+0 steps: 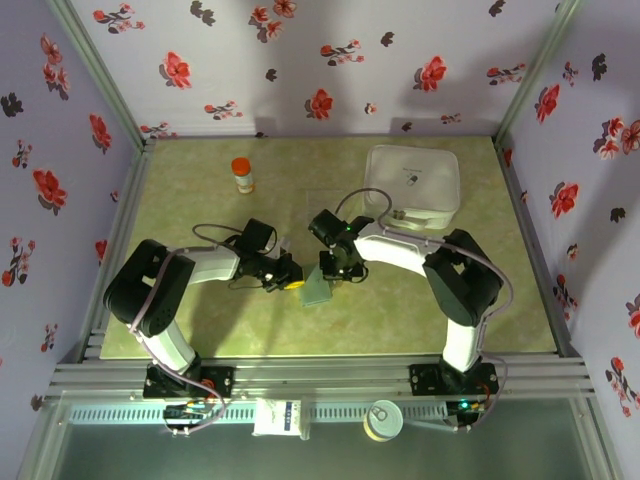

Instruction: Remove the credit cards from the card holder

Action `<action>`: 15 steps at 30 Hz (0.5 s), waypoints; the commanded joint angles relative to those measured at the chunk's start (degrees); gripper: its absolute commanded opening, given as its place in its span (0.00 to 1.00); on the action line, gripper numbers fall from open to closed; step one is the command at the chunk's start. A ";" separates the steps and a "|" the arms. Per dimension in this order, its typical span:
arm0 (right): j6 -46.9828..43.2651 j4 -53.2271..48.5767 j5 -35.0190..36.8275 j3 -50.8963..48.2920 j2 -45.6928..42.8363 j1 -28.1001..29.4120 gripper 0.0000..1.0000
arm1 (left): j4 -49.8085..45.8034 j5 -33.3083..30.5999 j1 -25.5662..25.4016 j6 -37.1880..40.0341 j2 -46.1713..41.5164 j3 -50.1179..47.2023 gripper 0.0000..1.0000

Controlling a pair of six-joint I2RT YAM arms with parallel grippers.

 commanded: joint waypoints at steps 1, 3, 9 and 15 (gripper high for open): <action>-1.44 -1.66 0.50 1.17 1.44 0.14 0.19 | -4.41 -8.20 -0.03 -0.26 1.18 -0.27 0.11; -1.46 -1.38 0.20 1.17 1.72 0.17 0.19 | -4.42 -8.25 -0.17 -0.34 1.06 -0.12 0.11; -1.15 0.53 -1.48 0.56 2.00 0.17 0.16 | -4.50 -8.25 -0.37 -0.31 0.96 0.56 0.12; -0.65 1.25 -2.80 0.24 2.36 0.09 0.12 | -3.79 -8.28 -0.38 -1.12 -1.10 0.75 0.16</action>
